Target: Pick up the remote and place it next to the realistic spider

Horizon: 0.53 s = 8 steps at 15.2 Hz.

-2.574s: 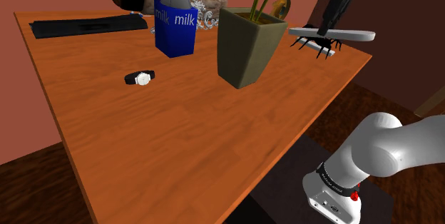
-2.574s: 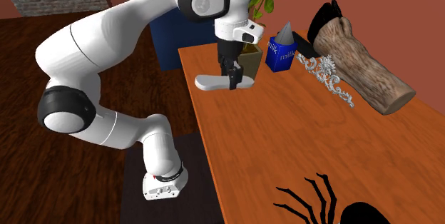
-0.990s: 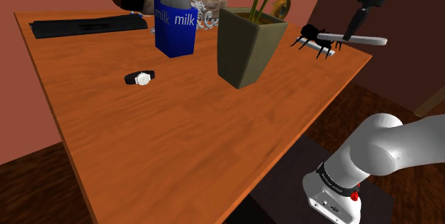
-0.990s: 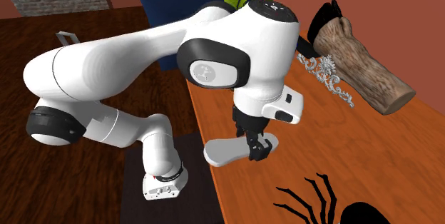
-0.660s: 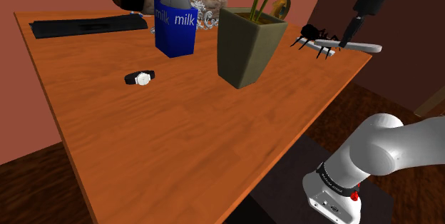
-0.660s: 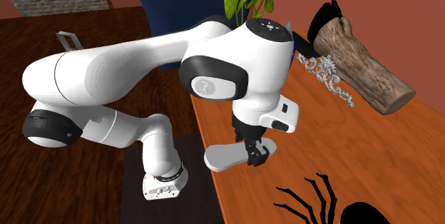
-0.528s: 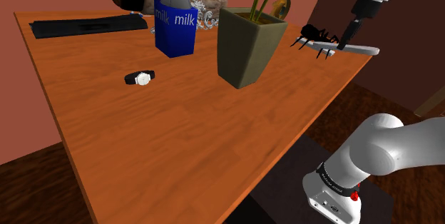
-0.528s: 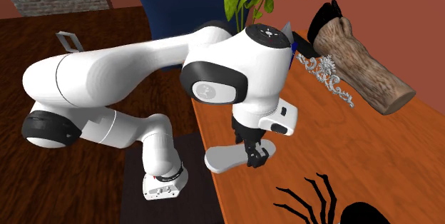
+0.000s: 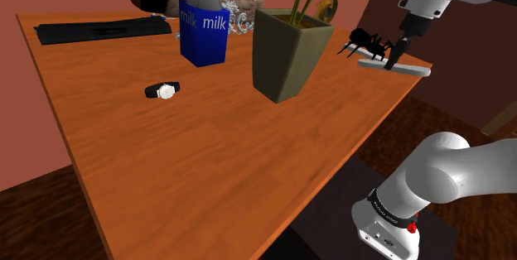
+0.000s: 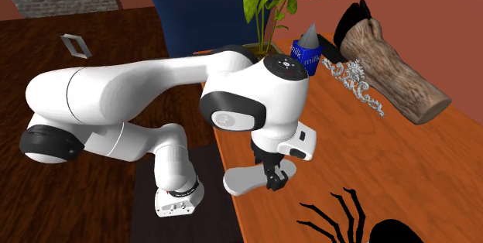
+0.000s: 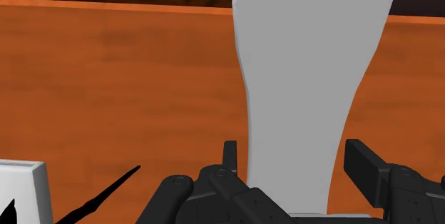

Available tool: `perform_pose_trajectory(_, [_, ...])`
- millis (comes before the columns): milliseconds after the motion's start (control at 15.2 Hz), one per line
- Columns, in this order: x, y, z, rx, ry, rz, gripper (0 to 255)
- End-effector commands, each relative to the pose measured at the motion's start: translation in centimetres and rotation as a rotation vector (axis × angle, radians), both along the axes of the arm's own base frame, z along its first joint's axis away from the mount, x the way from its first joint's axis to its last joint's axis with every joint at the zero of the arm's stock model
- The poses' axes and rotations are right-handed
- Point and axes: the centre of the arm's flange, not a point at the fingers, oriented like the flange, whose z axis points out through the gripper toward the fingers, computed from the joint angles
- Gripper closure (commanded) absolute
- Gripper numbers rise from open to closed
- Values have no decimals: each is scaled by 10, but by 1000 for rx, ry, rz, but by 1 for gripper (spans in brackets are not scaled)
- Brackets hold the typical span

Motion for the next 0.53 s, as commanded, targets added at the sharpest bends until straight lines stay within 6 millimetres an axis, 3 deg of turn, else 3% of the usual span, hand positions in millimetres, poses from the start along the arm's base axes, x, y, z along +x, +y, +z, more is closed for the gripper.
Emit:
perform_pose_trajectory(0, [0,0,-10,0,-1,0,255])
perform_pose_trajectory(462, [0,0,-43,0,-1,0,255])
